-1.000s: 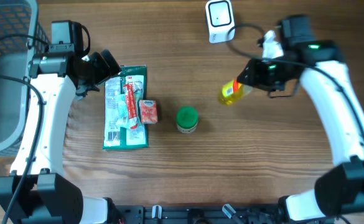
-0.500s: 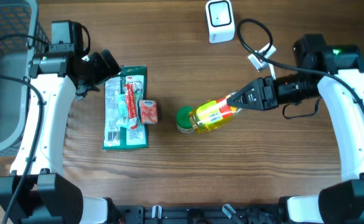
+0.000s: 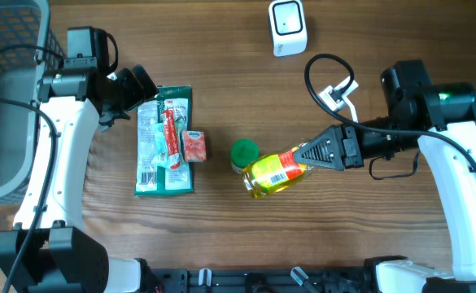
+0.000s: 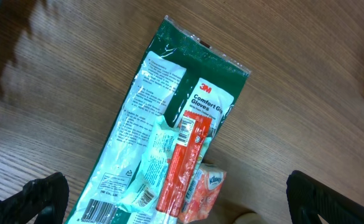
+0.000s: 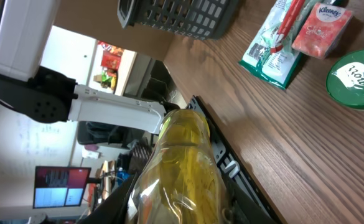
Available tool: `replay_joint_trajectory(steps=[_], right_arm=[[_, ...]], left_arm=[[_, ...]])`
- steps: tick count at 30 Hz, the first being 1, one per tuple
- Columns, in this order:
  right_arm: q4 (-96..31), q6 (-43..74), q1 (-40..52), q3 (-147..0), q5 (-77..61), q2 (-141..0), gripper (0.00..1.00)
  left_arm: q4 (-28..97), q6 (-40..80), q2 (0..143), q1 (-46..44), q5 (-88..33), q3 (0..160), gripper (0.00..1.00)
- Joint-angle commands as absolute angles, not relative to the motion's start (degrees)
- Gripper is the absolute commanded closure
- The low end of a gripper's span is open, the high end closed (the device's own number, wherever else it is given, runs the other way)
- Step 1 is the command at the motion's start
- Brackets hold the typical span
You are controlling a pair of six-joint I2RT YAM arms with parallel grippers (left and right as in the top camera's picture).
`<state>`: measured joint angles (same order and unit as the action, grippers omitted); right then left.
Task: Scan the item barcode
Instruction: 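Lift the soap bottle with the right gripper and tilt it sideways, then move the soap bottle with the right gripper up toward the scanner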
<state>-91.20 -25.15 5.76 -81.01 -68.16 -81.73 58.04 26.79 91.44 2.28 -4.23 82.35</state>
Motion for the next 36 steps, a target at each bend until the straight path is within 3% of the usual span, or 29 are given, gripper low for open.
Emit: replay_joint_trajectory(steps=[1,3,8,10,15,20,24,29,33,36], right_arm=[[-90.70,-23.86,5.93,-80.99,-71.92,-80.99,0.71],[-89.45,-21.04,5.93,-80.99,-68.23,-81.01,0.72],[-78.78,2.24,5.93,-81.67,-40.56,-81.12,0.74],[-79.94,3.18,5.93,-89.43,-38.98,-82.43,0.74],[-92.12,8.19,7.55,-126.91,-20.01,-96.20,0.78],[-81.73,8.56,18.74,-131.72,8.71,-108.90,0.74],[-68.58,0.84,25.41,-131.72,28.75,-117.56,0.76],[-44.03,-24.53,27.90,-131.68,40.56,-128.33,0.76],[-32.62,-31.20,27.00,-131.68,41.52,-135.17,0.76],[-24.64,-48.42,27.03,-131.66,41.74,-140.14,0.80]], left_arm=[[58.02,25.69,91.46,2.52,-4.45,82.52,0.00],[58.02,25.69,91.46,2.52,-4.45,82.52,0.00],[58.02,25.69,91.46,2.52,-4.45,82.52,0.00],[58.02,25.69,91.46,2.52,-4.45,82.52,0.00],[58.02,25.69,91.46,2.52,-4.45,82.52,0.00],[58.02,25.69,91.46,2.52,-4.45,82.52,0.00],[58.02,25.69,91.46,2.52,-4.45,82.52,0.00],[58.02,25.69,91.46,2.52,-4.45,82.52,0.00],[58.02,25.69,91.46,2.52,-4.45,82.52,0.00],[58.02,25.69,91.46,2.52,-4.45,82.52,0.00]])
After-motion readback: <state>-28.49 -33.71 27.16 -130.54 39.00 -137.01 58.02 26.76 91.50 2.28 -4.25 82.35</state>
